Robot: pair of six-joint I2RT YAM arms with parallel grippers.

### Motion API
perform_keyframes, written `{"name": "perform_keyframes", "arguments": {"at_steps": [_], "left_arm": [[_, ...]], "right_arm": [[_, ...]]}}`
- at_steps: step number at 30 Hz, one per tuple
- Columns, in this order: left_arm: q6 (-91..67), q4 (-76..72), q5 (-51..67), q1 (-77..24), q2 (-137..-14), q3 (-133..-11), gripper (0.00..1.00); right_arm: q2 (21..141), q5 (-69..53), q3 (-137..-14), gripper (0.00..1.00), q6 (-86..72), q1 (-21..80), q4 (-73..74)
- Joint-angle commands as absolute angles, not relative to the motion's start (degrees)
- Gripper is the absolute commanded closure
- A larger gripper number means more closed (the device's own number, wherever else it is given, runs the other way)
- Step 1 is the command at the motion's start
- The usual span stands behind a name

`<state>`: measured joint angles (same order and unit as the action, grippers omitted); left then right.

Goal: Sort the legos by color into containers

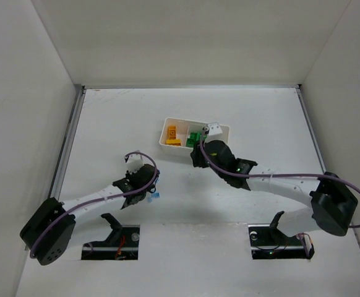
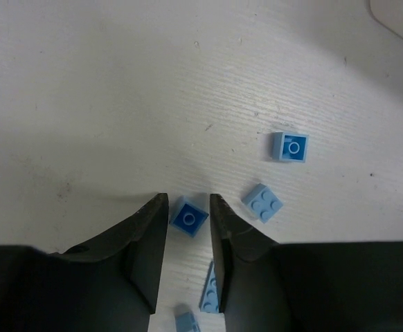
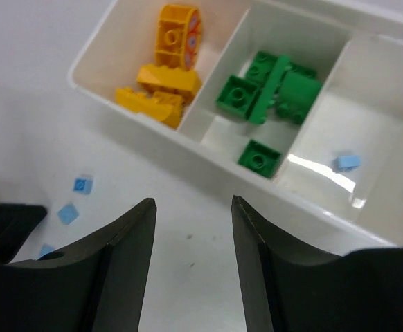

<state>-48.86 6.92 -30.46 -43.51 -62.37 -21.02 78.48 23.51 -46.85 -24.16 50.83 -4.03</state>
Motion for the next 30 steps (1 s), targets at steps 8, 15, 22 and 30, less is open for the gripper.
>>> {"name": "perform_keyframes", "arguments": {"at_steps": [8, 15, 22, 30], "left_arm": [[-48.87, 7.82, -30.94, -43.11, -61.18, -21.62, 0.89], [-48.60, 11.51, -31.55, -38.72, -49.94, -23.20, 0.91], [-45.79, 13.18, -26.99, -31.78, -42.90, -27.15, 0.90], [-45.44, 14.33, -21.36, -28.34, -37.89, -31.63, 0.90]], "right_arm": [[84.71, 20.22, -47.46, 0.47, -32.95, 60.06, -9.31], [96.93, 16.88, -53.43, 0.46, -33.23, 64.55, -12.92], [105.55, 15.20, -59.76, 0.50, -30.24, 65.17, -13.62], [111.27, 15.56, -64.42, 0.49, -26.90, 65.61, -12.92]]}}
